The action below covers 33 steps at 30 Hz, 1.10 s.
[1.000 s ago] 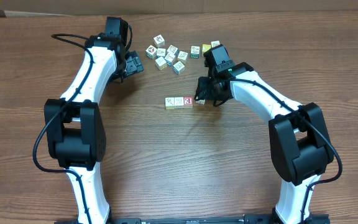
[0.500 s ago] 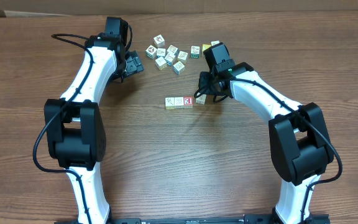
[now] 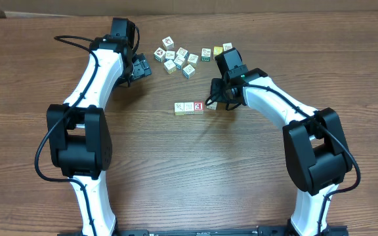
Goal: Form a horizontal line
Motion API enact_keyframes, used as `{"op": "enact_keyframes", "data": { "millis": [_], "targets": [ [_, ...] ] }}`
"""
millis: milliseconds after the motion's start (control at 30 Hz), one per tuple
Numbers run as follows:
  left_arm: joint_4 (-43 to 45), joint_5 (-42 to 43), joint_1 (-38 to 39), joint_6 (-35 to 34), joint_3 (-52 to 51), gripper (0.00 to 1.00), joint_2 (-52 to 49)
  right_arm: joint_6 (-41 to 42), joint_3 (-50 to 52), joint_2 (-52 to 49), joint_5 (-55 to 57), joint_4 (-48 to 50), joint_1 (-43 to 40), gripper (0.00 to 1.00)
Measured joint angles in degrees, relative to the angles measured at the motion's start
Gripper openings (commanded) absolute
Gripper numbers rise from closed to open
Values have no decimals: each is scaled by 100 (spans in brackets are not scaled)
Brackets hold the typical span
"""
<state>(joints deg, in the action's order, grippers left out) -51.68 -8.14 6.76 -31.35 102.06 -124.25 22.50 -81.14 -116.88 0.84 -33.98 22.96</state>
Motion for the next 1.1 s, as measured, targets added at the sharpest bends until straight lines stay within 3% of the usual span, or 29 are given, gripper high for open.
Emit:
{"op": "enact_keyframes", "data": {
  "millis": [1100],
  "targets": [
    [0, 0, 0, 0, 0, 100, 0, 4, 11, 0, -356, 4, 0, 32]
  ]
}}
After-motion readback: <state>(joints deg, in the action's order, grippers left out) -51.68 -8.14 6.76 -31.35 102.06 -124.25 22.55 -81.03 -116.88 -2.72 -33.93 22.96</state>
